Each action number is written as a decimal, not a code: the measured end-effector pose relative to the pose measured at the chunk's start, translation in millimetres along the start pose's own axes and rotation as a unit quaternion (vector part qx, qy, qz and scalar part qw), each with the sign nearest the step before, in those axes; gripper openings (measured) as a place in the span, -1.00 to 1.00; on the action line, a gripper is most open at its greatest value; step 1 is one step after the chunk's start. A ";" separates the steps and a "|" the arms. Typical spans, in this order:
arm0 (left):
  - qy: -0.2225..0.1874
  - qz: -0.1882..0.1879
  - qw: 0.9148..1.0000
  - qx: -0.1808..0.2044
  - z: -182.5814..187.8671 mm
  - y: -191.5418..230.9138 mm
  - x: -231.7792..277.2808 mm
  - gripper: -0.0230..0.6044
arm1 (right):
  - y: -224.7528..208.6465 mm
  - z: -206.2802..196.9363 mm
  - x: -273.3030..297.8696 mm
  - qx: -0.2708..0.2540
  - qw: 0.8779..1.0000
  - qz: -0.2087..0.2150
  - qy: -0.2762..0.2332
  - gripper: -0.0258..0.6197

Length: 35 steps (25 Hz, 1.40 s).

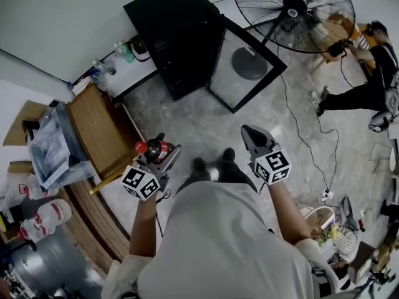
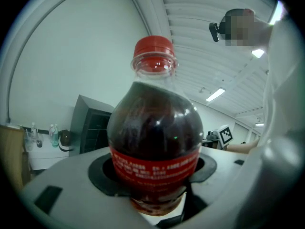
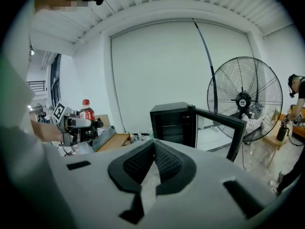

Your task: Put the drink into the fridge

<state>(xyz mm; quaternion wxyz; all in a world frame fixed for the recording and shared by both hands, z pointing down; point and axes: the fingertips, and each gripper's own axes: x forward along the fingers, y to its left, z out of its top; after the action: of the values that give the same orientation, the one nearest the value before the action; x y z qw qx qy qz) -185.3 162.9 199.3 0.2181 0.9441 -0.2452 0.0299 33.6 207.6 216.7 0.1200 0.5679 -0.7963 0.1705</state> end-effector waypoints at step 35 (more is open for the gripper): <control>-0.044 0.170 0.984 -0.017 4.7 59.4 196.2 0.00 | -152.9 23.6 190.7 -0.057 0.975 0.215 0.031 -0.93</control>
<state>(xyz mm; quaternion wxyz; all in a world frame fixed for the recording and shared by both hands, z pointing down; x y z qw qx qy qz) -41.5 26.0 250.7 0.2145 0.8853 -0.4120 0.0211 115.9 -12.0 289.2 0.1370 0.3703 -0.9039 0.1642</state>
